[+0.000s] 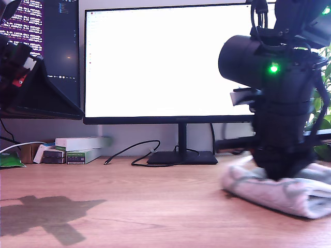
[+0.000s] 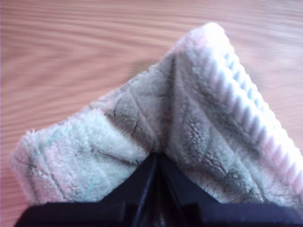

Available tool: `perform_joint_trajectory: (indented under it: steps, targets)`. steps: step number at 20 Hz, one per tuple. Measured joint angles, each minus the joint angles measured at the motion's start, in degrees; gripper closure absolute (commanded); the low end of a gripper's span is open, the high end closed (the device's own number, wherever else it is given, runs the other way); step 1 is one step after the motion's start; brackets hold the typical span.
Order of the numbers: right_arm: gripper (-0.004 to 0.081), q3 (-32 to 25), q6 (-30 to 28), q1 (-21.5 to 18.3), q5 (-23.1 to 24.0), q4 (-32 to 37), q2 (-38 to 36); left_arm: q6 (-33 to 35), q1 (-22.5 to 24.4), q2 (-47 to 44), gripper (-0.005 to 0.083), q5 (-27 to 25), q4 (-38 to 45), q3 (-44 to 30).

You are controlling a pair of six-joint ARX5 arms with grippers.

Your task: Fold the tea towel to a neat square and place it to the right

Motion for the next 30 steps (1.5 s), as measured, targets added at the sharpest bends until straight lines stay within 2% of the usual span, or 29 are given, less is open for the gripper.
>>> perform_joint_trajectory:
  steps: [4,12,15,20,30]
  targets:
    - [0.0772,-0.3,5.9,-0.5,7.8,-7.0,0.0,0.0,0.3,0.0,0.0795,0.0,0.0,0.0]
    - [0.0772,-2.3,12.8,-2.4,11.1,-17.9,-1.6,0.0,0.4,0.0,0.0795,1.6,0.0,0.0]
    - [0.0772,-2.7,13.2,-2.6,11.6,-19.4,-1.9,0.0,0.3,0.0,0.0795,2.4,0.0,0.0]
    - [0.0772,-4.0,13.2,-2.6,12.1,-17.7,-3.3,0.0,0.4,0.0,0.0795,3.0,0.0,0.0]
    - [0.0772,-5.5,7.9,-2.6,15.2,-17.0,-12.2,0.0,0.4,0.0,0.0795,3.3,0.0,0.0]
